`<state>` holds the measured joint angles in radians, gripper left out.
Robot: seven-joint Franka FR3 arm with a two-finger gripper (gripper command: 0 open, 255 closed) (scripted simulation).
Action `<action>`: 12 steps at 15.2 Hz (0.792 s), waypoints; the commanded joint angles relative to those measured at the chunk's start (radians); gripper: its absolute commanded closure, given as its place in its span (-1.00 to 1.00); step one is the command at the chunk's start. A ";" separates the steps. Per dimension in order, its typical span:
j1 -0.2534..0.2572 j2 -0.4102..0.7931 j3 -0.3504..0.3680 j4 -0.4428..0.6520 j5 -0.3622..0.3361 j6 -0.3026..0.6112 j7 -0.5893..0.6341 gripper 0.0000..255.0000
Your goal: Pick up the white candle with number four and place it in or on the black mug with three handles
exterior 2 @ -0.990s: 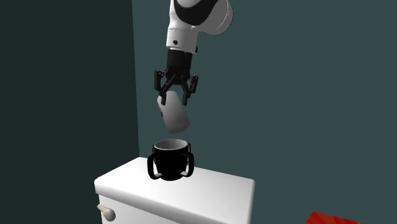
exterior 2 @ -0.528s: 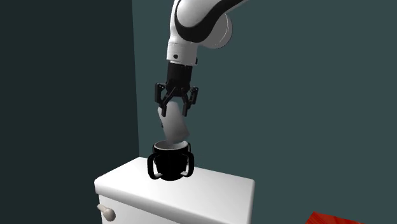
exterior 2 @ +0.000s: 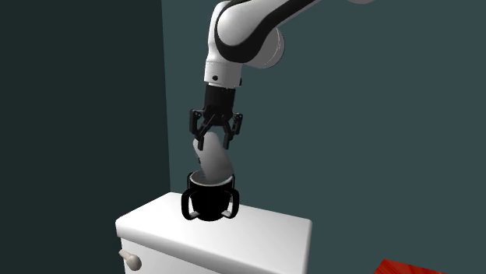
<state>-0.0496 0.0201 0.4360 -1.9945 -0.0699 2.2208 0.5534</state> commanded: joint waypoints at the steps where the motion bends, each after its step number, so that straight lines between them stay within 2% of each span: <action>1: 0.000 0.000 0.000 -0.001 0.000 0.000 0.000 1.00; 2: 0.000 0.000 0.000 -0.001 0.000 0.000 0.000 1.00; 3: 0.000 0.000 0.000 -0.001 0.000 0.000 0.000 -1.00; 8: 0.000 0.000 0.000 -0.001 0.000 0.000 0.000 -1.00; 12: -0.002 -0.063 -0.002 0.056 0.037 -0.113 -0.025 -1.00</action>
<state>-0.0518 -0.0276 0.4342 -1.9483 -0.0418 2.1333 0.5337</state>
